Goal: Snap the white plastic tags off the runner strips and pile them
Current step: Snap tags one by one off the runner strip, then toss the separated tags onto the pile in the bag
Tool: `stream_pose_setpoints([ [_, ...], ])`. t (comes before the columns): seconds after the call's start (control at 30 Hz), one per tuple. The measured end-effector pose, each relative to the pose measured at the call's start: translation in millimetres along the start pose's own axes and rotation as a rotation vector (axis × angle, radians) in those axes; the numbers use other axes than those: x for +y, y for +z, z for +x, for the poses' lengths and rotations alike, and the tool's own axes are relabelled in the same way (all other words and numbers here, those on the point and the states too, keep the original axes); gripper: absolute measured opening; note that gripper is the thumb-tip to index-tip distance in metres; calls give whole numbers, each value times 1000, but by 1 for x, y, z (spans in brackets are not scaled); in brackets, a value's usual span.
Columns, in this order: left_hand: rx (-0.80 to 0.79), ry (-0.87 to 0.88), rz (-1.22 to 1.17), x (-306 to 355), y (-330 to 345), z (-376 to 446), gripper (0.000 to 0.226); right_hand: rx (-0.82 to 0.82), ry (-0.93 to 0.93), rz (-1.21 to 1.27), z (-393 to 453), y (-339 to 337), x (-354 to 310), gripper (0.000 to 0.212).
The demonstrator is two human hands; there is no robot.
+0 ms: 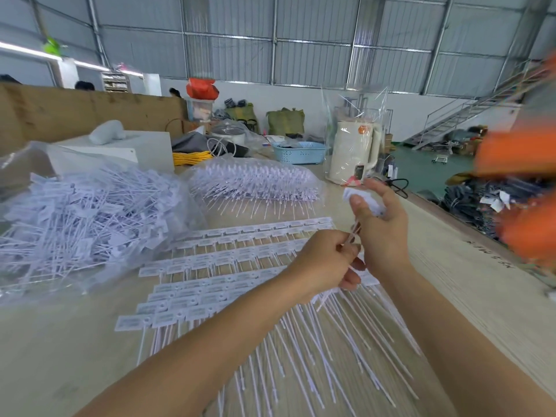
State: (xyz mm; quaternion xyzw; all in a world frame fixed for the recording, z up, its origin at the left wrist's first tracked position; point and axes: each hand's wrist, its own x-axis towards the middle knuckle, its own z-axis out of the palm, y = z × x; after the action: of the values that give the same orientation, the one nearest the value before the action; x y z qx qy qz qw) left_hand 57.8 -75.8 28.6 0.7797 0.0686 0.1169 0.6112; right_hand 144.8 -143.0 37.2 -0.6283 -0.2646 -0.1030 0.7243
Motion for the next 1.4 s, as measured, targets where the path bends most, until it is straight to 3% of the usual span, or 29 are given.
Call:
stream_pose_setpoints([
  [0.1,130,67,206,3,-3,0,26,-42,11,-34,8,11,-6,27],
  [0.23,272,87,381,11,-32,-8,30,-132,65,-14,12,36,-13,19],
  [0.47,502,139,808,-11,-114,-82,20,-538,158,26,-29,118,-29,5],
  [0.57,583,99,922,-17,-151,-124,23,-718,170,87,-54,164,-44,18],
  [0.67,680,31,972,-21,-187,-161,20,-854,208,150,-77,209,-53,15],
  [0.77,820,-139,982,-28,-228,-182,16,-954,231,87,-94,248,-51,29],
  [0.93,934,-474,992,-41,-290,-174,20,-969,-16,-302,-99,285,-30,37],
  [1.07,959,-483,1066,-41,-321,-143,23,-1009,-94,-490,-86,293,-15,43],
  [1.2,951,-507,1097,-46,-341,-111,27,-928,-143,-567,-72,291,-4,52],
  [1.4,845,-701,1332,-64,-350,-93,33,-951,-231,-629,-69,280,8,53],
])
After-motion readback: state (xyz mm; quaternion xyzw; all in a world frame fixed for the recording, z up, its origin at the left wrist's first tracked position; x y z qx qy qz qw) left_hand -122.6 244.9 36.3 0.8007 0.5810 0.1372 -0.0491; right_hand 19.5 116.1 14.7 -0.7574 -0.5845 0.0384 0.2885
